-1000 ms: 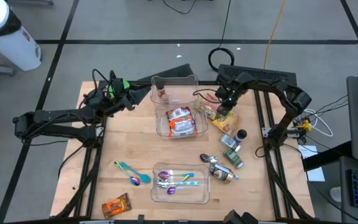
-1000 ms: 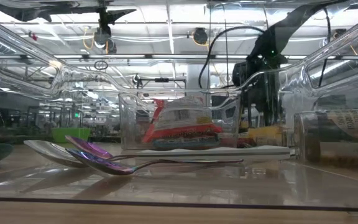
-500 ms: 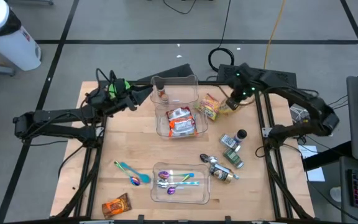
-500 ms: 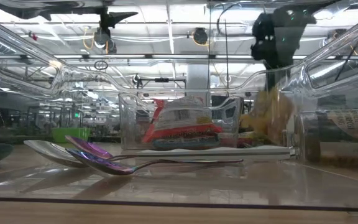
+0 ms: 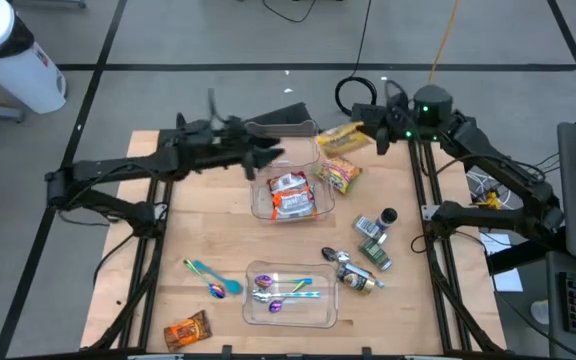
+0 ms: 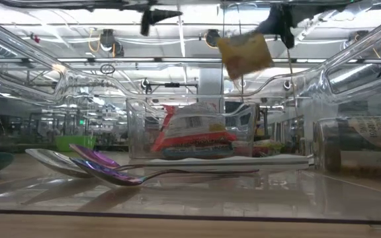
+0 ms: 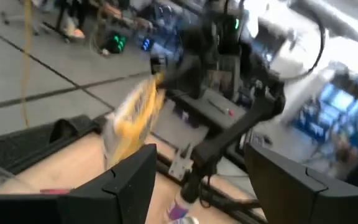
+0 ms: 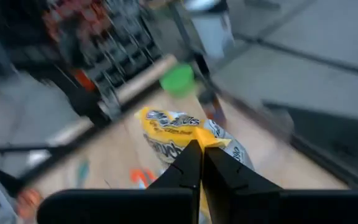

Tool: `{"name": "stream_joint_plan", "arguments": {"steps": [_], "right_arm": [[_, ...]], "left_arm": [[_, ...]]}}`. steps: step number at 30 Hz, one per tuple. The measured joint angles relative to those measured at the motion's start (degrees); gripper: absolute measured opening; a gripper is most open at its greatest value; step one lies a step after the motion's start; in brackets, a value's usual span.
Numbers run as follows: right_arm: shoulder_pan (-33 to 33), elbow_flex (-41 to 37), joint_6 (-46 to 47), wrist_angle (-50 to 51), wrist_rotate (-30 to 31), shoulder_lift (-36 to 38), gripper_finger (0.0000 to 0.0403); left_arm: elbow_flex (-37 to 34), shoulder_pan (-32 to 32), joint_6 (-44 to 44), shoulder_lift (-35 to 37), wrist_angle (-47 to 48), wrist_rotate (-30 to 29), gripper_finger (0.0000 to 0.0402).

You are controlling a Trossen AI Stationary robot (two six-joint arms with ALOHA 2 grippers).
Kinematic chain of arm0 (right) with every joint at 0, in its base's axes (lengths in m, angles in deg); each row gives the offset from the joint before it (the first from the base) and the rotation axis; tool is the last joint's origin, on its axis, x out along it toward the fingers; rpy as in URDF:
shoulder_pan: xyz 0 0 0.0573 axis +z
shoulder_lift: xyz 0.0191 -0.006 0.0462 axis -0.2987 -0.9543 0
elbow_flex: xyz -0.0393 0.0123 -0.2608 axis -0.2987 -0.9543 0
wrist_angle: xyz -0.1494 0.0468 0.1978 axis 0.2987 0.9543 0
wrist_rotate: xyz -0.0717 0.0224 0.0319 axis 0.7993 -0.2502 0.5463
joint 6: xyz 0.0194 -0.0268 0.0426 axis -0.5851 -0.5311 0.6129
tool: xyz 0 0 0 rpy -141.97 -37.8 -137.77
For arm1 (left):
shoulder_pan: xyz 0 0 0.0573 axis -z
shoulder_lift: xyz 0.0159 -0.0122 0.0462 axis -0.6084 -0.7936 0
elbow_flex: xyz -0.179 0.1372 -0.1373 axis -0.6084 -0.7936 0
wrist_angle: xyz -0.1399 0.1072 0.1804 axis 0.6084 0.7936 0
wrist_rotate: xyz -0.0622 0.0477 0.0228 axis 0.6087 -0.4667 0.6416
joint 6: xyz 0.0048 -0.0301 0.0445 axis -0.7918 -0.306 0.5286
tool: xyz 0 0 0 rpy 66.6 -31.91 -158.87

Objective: Pick & Place Food Item
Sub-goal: Put the yellow noodle pack into the middle transparent bin

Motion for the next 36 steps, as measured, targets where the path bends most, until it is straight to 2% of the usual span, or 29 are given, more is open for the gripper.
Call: {"name": "stream_joint_plan", "arguments": {"steps": [4,10,15,22,29,36], "right_arm": [[0.08,0.0,2.1,-4.52,-1.77,-0.21,0.0],[0.95,0.0,2.66,-6.46,-3.08,-0.93,0.0],[2.65,0.0,2.5,-8.58,-3.36,-1.45,0.0],[3.62,0.01,2.45,-11.03,-3.26,-1.72,0.0],[3.6,0.02,2.84,-13.49,-4.61,-1.74,0.0],[3.81,0.0,3.72,-15.27,-4.55,-1.74,0.0]], "left_arm": [[7.12,-0.26,4.63,-5.61,1.99,0.2,0.0253],[17.92,-0.48,12.09,-12.98,13.65,-0.11,0.0253],[24.1,-0.48,16.45,-17.99,17.69,-0.16,0.0253],[27.59,-0.55,18.83,-21.95,20.35,-1.62,0.0253],[27.59,-0.66,20.21,-22.05,23.1,-4.22,0.0253],[27.59,-0.76,19.4,-22.07,23.05,-3.56,0.0253]]}}
